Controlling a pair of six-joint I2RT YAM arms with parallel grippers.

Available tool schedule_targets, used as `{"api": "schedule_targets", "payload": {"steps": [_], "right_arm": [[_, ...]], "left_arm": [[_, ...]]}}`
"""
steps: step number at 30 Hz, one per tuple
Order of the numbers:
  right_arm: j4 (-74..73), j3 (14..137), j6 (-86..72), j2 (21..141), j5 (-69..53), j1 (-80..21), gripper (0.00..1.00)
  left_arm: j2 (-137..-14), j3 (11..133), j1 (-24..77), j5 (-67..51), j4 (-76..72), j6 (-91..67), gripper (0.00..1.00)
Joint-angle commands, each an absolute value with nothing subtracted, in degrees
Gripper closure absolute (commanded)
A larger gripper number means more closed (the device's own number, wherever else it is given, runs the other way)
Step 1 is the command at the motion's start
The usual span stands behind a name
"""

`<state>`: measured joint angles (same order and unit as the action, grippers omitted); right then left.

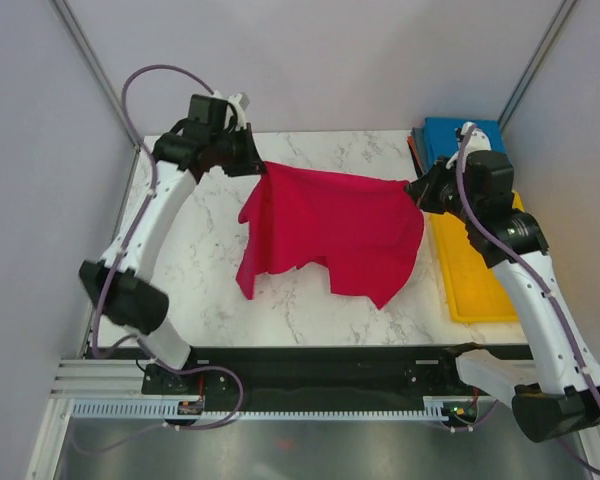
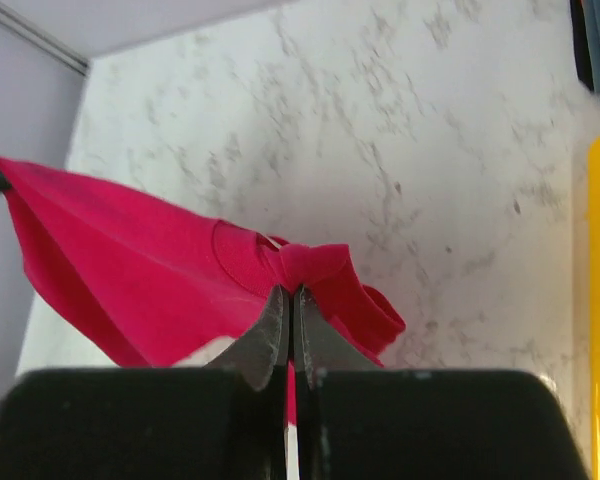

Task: Fold and stack the t-shirts
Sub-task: Flatten the tshirt out

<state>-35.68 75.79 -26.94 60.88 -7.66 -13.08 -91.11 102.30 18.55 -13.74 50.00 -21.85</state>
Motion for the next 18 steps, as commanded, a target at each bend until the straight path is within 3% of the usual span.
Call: {"api": "schedule_targets", "payload": {"steps": [1, 2, 3, 6, 10, 15, 17, 18], "right_arm": [[-30.25, 67.88, -26.63, 64.58, -2.56, -13.01, 1.00], [-29.19, 66.89, -26.63, 66.08, -1.33, -13.01, 1.00], [-28.14, 66.19, -26.20, 67.66, -0.80, -12.92, 1.00], [-24.44, 66.09, -25.40, 75.48, -0.35, -13.01, 1.00], [-23.56, 72.92, -23.82, 88.90, 1.84, -12.83, 0.93], [-24.95, 84.61, -22.76, 101.13, 1.41, -12.39, 0.82], [-26.19, 87.09, -23.29, 102.83, 1.32, -12.39, 0.78], [-26.71, 87.71, -23.55, 103.18, 1.32, -12.39, 0.69]], "left_arm": [[-104.21, 111.16, 17.23, -16.61, 49.48, -15.21, 0.89], [-106.67, 113.18, 16.36, -16.87, 49.83, -15.47, 0.80], [-108.87, 116.25, 16.09, -16.44, 50.88, -16.08, 0.65], [-108.12, 111.66, 16.87, -10.83, 51.16, -17.57, 0.56], [-99.17, 96.71, 18.37, -4.13, 47.92, -17.75, 0.50], [-89.66, 73.01, 18.46, -17.81, 39.12, -21.79, 0.50], [-87.81, 68.92, 18.89, -18.02, 37.63, -22.50, 0.50], [-87.02, 65.95, 18.98, -18.10, 37.10, -23.11, 0.49]]}}
